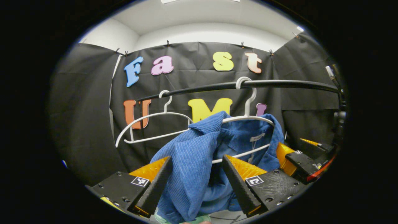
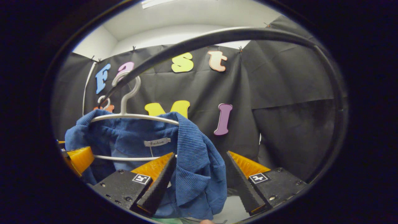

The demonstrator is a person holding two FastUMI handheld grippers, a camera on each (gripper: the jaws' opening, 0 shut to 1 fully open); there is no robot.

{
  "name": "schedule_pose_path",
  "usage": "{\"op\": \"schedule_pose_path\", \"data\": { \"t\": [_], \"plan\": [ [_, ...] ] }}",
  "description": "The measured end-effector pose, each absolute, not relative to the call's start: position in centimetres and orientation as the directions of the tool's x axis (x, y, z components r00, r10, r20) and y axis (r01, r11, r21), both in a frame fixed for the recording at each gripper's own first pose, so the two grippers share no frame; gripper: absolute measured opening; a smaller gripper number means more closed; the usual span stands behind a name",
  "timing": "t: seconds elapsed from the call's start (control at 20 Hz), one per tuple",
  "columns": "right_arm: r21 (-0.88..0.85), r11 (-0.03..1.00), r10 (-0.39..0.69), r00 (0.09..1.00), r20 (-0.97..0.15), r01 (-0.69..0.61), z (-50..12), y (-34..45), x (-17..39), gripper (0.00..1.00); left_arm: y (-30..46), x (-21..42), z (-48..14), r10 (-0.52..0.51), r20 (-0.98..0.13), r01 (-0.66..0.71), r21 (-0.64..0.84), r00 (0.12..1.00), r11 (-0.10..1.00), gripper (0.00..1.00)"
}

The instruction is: Grasp the clothes on the hanger with both hands and then place them into the laundry hamper below.

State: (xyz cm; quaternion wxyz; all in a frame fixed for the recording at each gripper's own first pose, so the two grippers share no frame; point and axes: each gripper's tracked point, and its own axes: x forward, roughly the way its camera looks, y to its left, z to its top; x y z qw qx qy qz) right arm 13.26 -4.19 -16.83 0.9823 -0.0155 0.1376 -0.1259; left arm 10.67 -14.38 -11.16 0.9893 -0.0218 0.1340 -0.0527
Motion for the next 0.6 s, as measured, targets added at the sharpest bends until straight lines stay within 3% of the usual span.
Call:
{"op": "schedule_pose_path", "data": {
  "t": [0.05,0.1,0.45,0.6],
  "plan": [
    [-0.053,0.969,-0.248,0.931,-0.268,0.243,-17.1,-4.4,14.0,1.00,-14.3,11.2,-11.3,-0.094,-0.267,0.081,-0.059,0.959,0.995,0.92],
    [-0.048,0.968,-0.251,0.931,-0.265,0.247,-17.4,-4.5,14.6,0.99,-14.5,11.7,-11.5,-0.080,-0.276,0.068,-0.055,0.958,0.996,1.00],
    [-0.122,0.959,-0.273,0.945,-0.180,0.254,-16.8,-3.6,16.4,0.98,-13.4,15.1,-12.5,-0.037,-0.300,0.028,-0.034,0.953,0.999,0.98],
    [-0.161,0.951,-0.292,0.936,-0.196,0.263,-17.3,-3.6,16.8,1.00,-13.3,15.1,-12.1,-0.026,-0.297,0.020,-0.023,0.954,1.000,0.97]
  ]
}}
